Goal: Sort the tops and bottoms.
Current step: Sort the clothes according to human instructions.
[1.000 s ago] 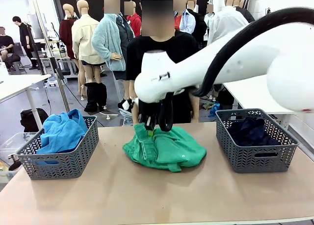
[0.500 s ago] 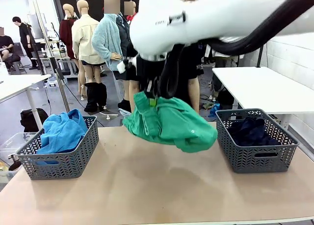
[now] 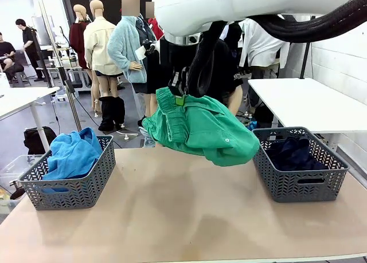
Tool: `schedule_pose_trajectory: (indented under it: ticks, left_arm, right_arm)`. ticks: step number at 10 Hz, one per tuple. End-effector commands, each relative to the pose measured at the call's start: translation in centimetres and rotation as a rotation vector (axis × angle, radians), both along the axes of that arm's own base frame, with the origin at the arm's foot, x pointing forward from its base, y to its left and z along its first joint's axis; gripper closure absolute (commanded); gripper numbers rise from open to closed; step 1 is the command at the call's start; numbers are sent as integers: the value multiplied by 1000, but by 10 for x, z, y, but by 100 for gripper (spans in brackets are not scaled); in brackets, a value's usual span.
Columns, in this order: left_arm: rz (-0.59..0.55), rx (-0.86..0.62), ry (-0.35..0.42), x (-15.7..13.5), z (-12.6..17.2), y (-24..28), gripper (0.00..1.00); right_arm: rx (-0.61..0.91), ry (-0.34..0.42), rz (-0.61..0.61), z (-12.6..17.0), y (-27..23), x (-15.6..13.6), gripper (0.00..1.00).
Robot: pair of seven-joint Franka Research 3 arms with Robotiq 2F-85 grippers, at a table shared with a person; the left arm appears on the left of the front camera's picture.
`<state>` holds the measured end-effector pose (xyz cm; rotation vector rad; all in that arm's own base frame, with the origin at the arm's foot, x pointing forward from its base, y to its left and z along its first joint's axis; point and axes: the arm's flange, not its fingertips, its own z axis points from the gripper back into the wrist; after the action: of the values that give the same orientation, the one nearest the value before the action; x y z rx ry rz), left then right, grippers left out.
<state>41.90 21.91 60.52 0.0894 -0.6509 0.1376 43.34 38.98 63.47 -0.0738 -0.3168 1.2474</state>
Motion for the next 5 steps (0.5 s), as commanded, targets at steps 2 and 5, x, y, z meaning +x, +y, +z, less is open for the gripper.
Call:
schedule_pose_trajectory:
  ticks: [2,5]
  left_arm:
    - [4,14,17,-2,0,1,0]
    - [4,14,17,-2,0,1,0]
  right_arm:
    - [-3,10,-1,-6,1,3,100]
    - [-3,10,-1,-6,1,3,100]
